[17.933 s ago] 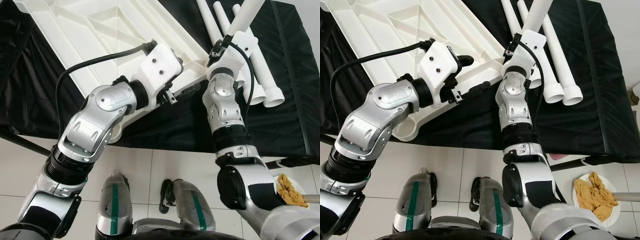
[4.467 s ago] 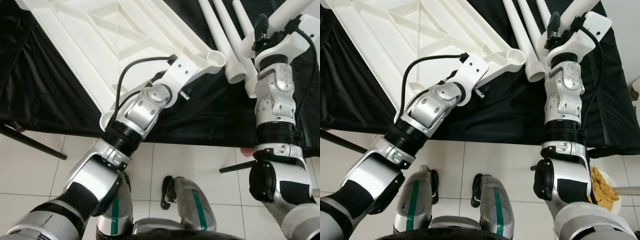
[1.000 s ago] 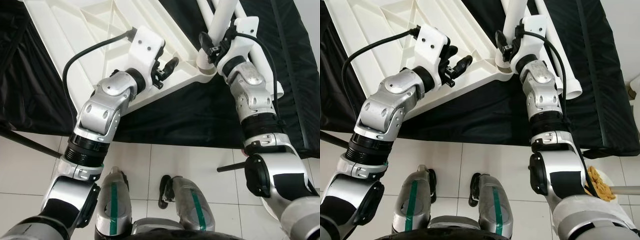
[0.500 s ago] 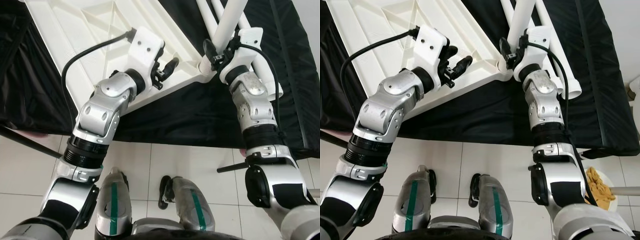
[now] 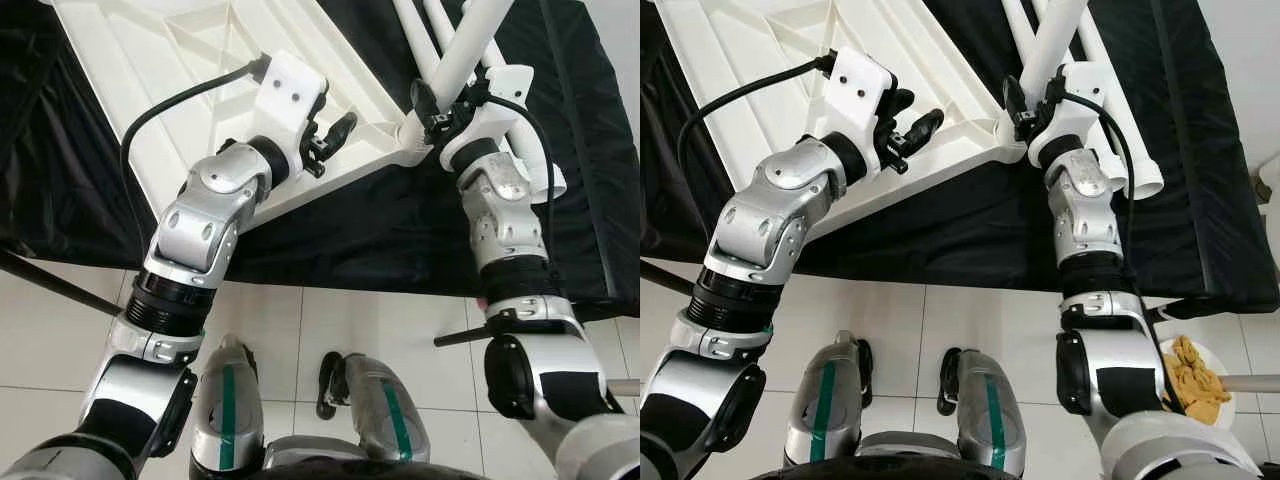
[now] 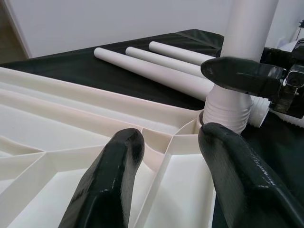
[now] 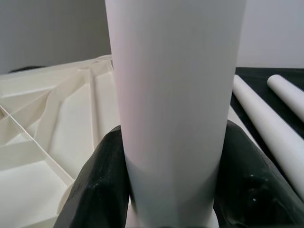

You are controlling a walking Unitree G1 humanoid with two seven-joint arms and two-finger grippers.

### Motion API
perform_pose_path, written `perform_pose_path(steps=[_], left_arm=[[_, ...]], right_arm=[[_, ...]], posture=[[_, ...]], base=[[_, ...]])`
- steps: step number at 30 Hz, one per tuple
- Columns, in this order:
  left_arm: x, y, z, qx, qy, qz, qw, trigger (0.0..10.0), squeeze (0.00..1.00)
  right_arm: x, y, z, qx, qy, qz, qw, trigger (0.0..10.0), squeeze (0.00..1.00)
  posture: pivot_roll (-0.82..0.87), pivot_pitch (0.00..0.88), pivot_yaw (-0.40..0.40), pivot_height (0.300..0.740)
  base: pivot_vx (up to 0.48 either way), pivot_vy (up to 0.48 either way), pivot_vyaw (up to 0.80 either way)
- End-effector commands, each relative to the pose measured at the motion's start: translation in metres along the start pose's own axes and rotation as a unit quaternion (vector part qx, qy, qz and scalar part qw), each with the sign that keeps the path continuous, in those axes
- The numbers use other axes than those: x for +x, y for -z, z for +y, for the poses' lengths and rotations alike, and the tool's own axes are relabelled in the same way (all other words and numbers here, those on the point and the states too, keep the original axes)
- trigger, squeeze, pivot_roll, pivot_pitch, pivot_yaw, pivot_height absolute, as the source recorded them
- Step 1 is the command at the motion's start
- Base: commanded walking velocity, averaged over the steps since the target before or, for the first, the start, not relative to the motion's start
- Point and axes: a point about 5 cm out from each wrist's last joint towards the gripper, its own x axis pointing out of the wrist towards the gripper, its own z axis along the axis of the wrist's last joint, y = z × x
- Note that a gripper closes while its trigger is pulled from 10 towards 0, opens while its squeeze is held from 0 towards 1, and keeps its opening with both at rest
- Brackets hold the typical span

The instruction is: Building children table

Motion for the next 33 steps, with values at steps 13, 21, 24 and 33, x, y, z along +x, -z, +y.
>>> perform_pose_path(steps=[13, 21, 24, 33], left_arm=[[-0.002, -0.012, 0.000, 0.008, 0.013, -0.021, 1.000, 10.0, 0.00], [-0.002, -0.014, 0.000, 0.009, 0.013, -0.024, 1.000, 10.0, 0.00], [-0.001, -0.015, 0.000, 0.009, 0.013, -0.027, 1.000, 10.0, 0.00], [-0.001, -0.018, 0.001, 0.010, 0.012, -0.030, 0.999, 10.0, 0.00]], right_arm=[[-0.008, 0.035, -0.011, 0.024, 0.042, 0.081, 0.996, 10.0, 0.00], [-0.014, 0.039, -0.025, 0.024, 0.073, 0.089, 0.993, 10.0, 0.00], [-0.018, 0.047, -0.026, 0.014, 0.071, 0.106, 0.992, 10.0, 0.00], [-0.024, 0.060, -0.008, -0.035, 0.015, 0.119, 0.992, 10.0, 0.00]], posture=[[0.11, 0.067, -0.077, 0.740], [0.10, 0.070, -0.073, 0.740], [0.10, 0.072, -0.071, 0.740], [0.10, 0.074, -0.073, 0.740]], base=[[0.000, 0.000, 0.00], [0.000, 0.000, 0.00], [0.000, 0.000, 0.00], [0.000, 0.000, 0.00]])
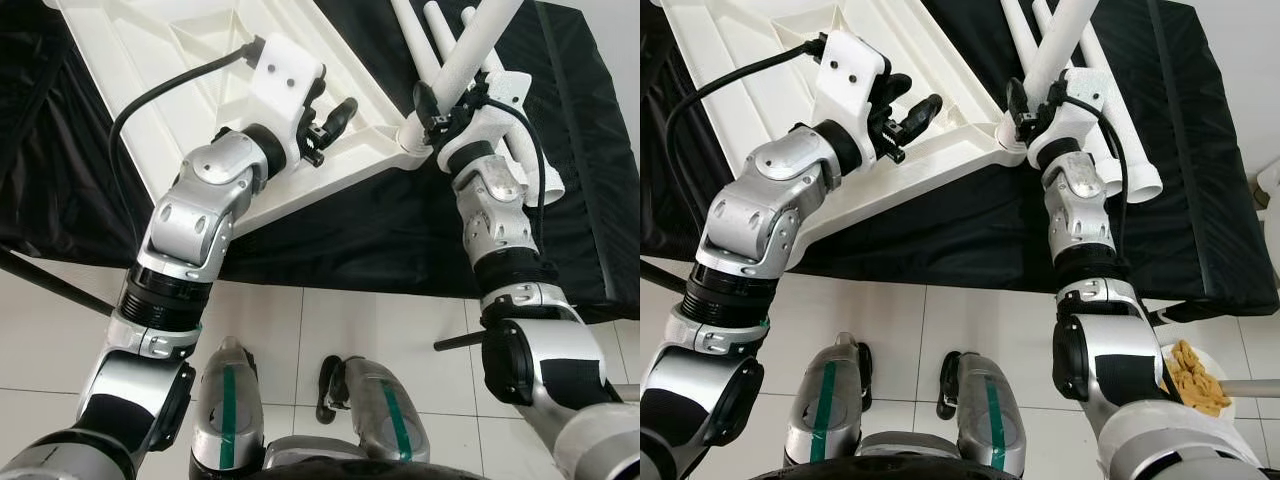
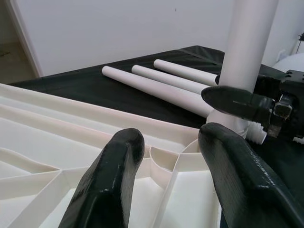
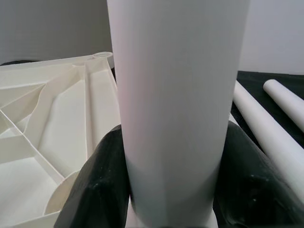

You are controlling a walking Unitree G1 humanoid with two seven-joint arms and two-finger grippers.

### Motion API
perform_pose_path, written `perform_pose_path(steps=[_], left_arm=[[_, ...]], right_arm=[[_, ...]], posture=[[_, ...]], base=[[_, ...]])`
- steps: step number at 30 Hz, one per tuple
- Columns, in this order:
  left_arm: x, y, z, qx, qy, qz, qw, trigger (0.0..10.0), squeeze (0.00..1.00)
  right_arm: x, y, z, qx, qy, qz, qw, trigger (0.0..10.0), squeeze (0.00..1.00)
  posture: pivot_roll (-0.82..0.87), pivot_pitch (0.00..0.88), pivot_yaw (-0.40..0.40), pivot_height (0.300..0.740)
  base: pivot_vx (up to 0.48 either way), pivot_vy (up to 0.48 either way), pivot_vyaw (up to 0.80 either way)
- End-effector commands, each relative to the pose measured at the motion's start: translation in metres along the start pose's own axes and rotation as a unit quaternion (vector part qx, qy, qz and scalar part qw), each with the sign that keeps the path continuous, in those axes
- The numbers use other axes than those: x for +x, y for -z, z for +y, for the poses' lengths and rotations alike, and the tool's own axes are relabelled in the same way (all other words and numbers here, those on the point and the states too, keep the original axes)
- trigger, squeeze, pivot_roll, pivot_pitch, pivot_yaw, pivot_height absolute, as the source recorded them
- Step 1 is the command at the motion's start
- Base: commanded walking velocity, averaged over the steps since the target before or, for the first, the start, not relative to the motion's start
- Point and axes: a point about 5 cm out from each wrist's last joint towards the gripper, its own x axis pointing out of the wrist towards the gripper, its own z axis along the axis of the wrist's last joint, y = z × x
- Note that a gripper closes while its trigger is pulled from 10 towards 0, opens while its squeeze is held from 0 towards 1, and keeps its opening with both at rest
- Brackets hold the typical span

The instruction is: Building children table

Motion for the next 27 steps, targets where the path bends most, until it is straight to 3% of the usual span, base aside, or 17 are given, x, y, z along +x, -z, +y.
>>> perform_pose_path(steps=[1, 11, 16, 21, 27], left_arm=[[0.000, -0.007, -0.003, 0.005, 0.015, -0.011, 1.000, 10.0, 0.00], [0.000, -0.009, -0.002, 0.004, 0.011, -0.015, 1.000, 10.0, 0.00], [0.000, -0.010, -0.001, 0.003, 0.011, -0.018, 1.000, 10.0, 0.00], [-0.001, -0.012, -0.001, 0.004, 0.010, -0.020, 1.000, 10.0, 0.00], [-0.002, -0.014, 0.000, 0.005, 0.010, -0.023, 1.000, 10.0, 0.00]], right_arm=[[-0.023, 0.046, 0.004, -0.014, -0.019, 0.106, 0.994, 10.0, 0.00], [-0.025, 0.048, 0.007, -0.025, -0.039, 0.107, 0.993, 10.0, 0.00], [-0.026, 0.048, 0.013, -0.071, -0.076, 0.102, 0.989, 10.0, 0.00], [-0.028, 0.050, 0.019, -0.087, -0.097, 0.098, 0.987, 10.0, 0.00], [-0.033, 0.053, 0.017, -0.069, -0.087, 0.098, 0.989, 10.0, 0.00]], posture=[[0.10, 0.074, -0.073, 0.740], [0.10, 0.075, -0.076, 0.740], [0.10, 0.075, -0.074, 0.740], [0.10, 0.074, -0.073, 0.740], [0.10, 0.073, -0.070, 0.740]], base=[[0.000, 0.000, 0.00], [0.000, 0.000, 0.00], [0.000, 0.000, 0.00], [0.000, 0.000, 0.00], [0.000, 0.000, 0.00]])
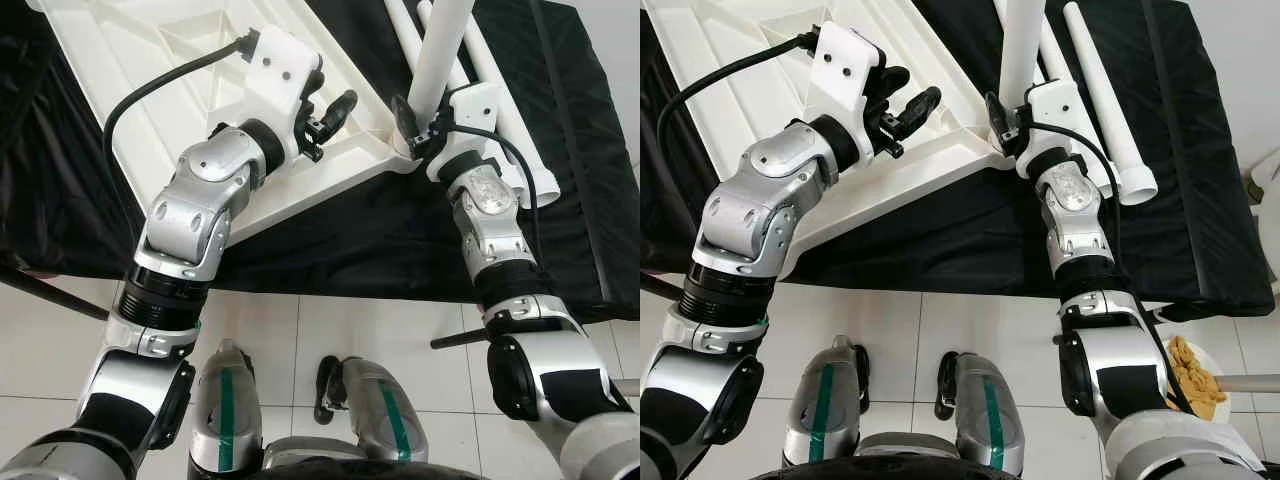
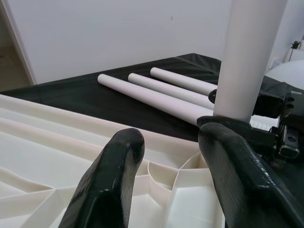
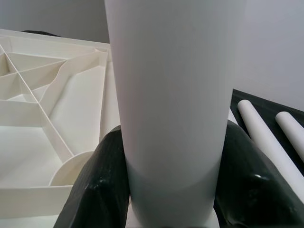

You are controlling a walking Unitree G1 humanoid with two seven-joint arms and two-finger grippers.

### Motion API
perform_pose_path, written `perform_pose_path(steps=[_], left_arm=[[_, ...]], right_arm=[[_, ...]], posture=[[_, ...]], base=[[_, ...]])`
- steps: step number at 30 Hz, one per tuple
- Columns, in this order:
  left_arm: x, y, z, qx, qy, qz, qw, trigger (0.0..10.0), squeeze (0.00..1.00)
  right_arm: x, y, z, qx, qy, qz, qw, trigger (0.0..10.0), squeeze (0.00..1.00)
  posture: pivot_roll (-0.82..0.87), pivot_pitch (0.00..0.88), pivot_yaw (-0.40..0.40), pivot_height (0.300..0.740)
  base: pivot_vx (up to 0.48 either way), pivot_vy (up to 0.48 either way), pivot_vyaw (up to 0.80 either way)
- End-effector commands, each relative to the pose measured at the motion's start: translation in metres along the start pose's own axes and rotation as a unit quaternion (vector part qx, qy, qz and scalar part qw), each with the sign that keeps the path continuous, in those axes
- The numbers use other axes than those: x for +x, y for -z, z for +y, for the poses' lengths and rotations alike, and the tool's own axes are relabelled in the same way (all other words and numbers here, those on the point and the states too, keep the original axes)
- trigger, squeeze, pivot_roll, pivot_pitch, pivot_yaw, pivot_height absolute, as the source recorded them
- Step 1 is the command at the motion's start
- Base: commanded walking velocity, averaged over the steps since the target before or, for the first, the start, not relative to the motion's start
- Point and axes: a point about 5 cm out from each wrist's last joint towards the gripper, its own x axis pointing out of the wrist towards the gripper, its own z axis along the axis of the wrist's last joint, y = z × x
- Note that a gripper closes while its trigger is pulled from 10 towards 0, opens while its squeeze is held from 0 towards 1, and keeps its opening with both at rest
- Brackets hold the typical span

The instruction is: Building children table

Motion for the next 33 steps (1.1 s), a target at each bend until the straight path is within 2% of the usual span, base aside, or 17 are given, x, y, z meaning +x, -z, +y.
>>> perform_pose_path(steps=[1, 2, 3, 4, 6, 7, 11, 19, 21, 25, 30, 33], left_arm=[[0.000, -0.006, -0.001, 0.006, 0.009, -0.007, 1.000, 10.0, 0.00], [0.000, -0.006, -0.001, 0.006, 0.009, -0.007, 1.000, 10.0, 0.00], [0.000, -0.007, -0.002, 0.006, 0.012, -0.007, 1.000, 10.0, 0.00], [0.000, -0.007, -0.002, 0.006, 0.012, -0.007, 1.000, 10.0, 0.00], [0.001, -0.008, -0.002, 0.007, 0.014, -0.009, 1.000, 10.0, 0.00], [0.001, -0.008, -0.002, 0.006, 0.014, -0.009, 1.000, 10.0, 0.00], [0.001, -0.009, -0.003, 0.007, 0.015, -0.010, 1.000, 10.0, 0.00], [0.001, -0.009, -0.004, 0.008, 0.018, -0.011, 1.000, 10.0, 0.00], [0.001, -0.010, -0.004, 0.008, 0.018, -0.012, 1.000, 10.0, 0.00], [0.000, -0.010, -0.004, 0.009, 0.018, -0.012, 1.000, 10.0, 0.00], [0.000, -0.011, -0.004, 0.009, 0.017, -0.012, 1.000, 10.0, 0.00], [-0.001, -0.011, -0.004, 0.008, 0.015, -0.012, 1.000, 10.0, 0.00]], right_arm=[[-0.024, 0.048, 0.015, 0.037, -0.020, 0.110, 0.993, 10.0, 0.00], [-0.024, 0.048, 0.015, 0.037, -0.020, 0.110, 0.993, 10.0, 0.00], [-0.026, 0.050, 0.007, 0.107, 0.017, 0.112, 0.988, 10.0, 0.00], [-0.026, 0.050, 0.007, 0.107, 0.017, 0.112, 0.988, 10.0, 0.00], [-0.026, 0.052, 0.000, 0.164, 0.047, 0.112, 0.979, 10.0, 0.00], [-0.027, 0.053, -0.003, 0.177, 0.055, 0.112, 0.976, 10.0, 0.00], [-0.028, 0.055, -0.009, 0.180, 0.070, 0.117, 0.974, 10.0, 0.00], [-0.031, 0.059, -0.011, 0.204, 0.087, 0.125, 0.967, 10.0, 0.00], [-0.032, 0.062, -0.012, 0.247, 0.102, 0.124, 0.956, 10.0, 0.00], [-0.035, 0.065, -0.011, 0.272, 0.107, 0.122, 0.949, 10.0, 0.00], [-0.036, 0.066, -0.012, 0.263, 0.108, 0.124, 0.951, 10.0, 0.00], [-0.035, 0.063, -0.010, 0.224, 0.094, 0.125, 0.962, 10.0, 0.00]], posture=[[0.10, 0.073, -0.070, 0.740], [0.10, 0.073, -0.070, 0.740], [0.10, 0.070, -0.066, 0.740], [0.10, 0.070, -0.066, 0.740], [0.10, 0.069, -0.066, 0.740], [0.10, 0.069, -0.066, 0.740], [0.10, 0.066, -0.064, 0.740], [0.10, 0.062, -0.065, 0.740], [0.10, 0.062, -0.064, 0.740], [0.10, 0.067, -0.065, 0.740], [0.10, 0.072, -0.064, 0.740], [0.10, 0.074, -0.065, 0.740]], base=[[0.000, 0.000, 0.00], [0.000, 0.000, 0.00], [0.000, 0.000, 0.00], [0.000, 0.000, 0.00], [0.000, 0.000, 0.00], [0.000, 0.000, 0.00], [0.000, 0.000, 0.00], [0.000, 0.000, 0.00], [0.000, 0.000, 0.00], [0.000, 0.000, 0.00], [0.000, 0.000, 0.00], [0.000, 0.000, 0.00]])
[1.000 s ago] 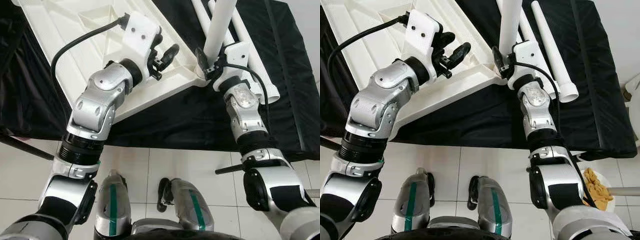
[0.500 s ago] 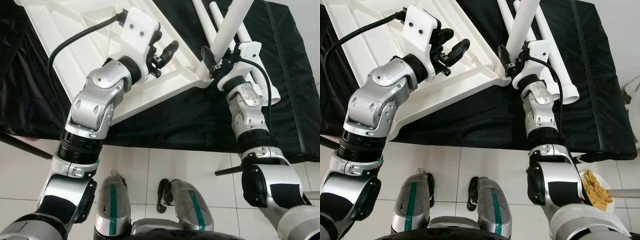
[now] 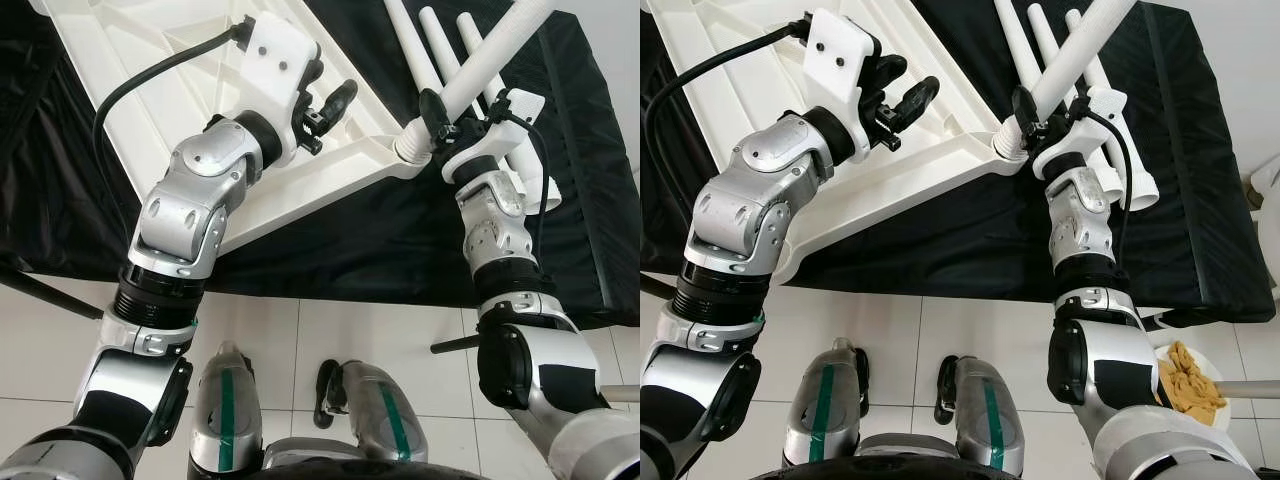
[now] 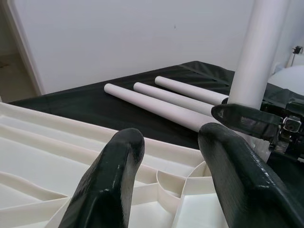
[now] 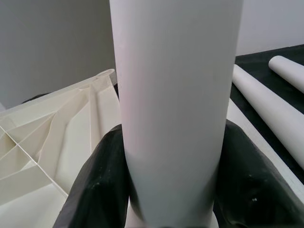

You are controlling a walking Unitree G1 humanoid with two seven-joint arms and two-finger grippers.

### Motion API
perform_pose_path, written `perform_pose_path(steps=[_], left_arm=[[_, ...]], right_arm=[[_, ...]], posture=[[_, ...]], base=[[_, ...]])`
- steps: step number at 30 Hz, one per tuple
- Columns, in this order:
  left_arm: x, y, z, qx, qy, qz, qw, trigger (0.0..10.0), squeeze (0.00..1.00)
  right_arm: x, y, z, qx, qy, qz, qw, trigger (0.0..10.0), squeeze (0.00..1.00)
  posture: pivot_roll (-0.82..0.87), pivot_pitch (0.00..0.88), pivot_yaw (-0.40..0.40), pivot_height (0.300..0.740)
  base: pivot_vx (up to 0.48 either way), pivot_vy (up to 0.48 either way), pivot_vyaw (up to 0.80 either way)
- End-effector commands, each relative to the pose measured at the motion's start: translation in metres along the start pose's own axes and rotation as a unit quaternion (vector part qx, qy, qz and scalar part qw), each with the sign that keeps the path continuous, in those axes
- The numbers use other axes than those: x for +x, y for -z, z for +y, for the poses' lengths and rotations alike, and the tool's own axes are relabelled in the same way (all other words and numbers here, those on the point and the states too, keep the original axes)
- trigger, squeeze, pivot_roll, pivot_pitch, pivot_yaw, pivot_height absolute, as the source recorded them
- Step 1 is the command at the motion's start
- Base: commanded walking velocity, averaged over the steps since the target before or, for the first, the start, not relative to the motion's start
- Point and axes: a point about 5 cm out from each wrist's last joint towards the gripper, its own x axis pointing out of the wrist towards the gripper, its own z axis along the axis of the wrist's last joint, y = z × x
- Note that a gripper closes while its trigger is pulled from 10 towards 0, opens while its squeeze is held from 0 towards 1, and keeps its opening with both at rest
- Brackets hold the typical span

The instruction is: Building children table

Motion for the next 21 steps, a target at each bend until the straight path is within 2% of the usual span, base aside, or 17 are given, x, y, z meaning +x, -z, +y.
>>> perform_pose_path(steps=[1, 4, 5, 8, 10, 21], left_arm=[[0.001, -0.005, -0.005, 0.001, 0.015, -0.006, 1.000, 10.0, 0.00], [0.001, -0.005, -0.004, 0.001, 0.015, -0.006, 1.000, 10.0, 0.00], [0.001, -0.005, -0.004, 0.001, 0.014, -0.007, 1.000, 10.0, 0.00], [0.001, -0.005, -0.004, 0.001, 0.013, -0.007, 1.000, 10.0, 0.00], [0.000, -0.006, -0.004, -0.001, 0.011, -0.008, 1.000, 10.0, 0.00], [0.000, -0.007, -0.002, -0.001, 0.007, -0.011, 1.000, 10.0, 0.00]], right_arm=[[-0.028, 0.050, -0.012, -0.003, 0.034, 0.122, 0.992, 10.0, 0.00], [-0.027, 0.050, -0.011, -0.010, 0.031, 0.121, 0.992, 10.0, 0.00], [-0.026, 0.048, -0.009, -0.029, 0.023, 0.119, 0.992, 10.0, 0.00], [-0.025, 0.046, -0.008, -0.046, 0.015, 0.118, 0.992, 10.0, 0.00], [-0.024, 0.044, -0.002, -0.082, -0.010, 0.116, 0.990, 10.0, 0.00], [-0.026, 0.048, 0.007, -0.106, -0.040, 0.119, 0.986, 10.0, 0.00]], posture=[[0.10, 0.074, -0.065, 0.740], [0.10, 0.074, -0.065, 0.740], [0.10, 0.074, -0.066, 0.740], [0.10, 0.078, -0.069, 0.740], [0.10, 0.080, -0.072, 0.740], [0.10, 0.083, -0.070, 0.740]], base=[[0.000, 0.000, 0.00], [0.000, 0.000, 0.00], [0.000, 0.000, 0.00], [0.000, 0.000, 0.00], [0.000, 0.000, 0.00], [0.000, 0.000, 0.00]])
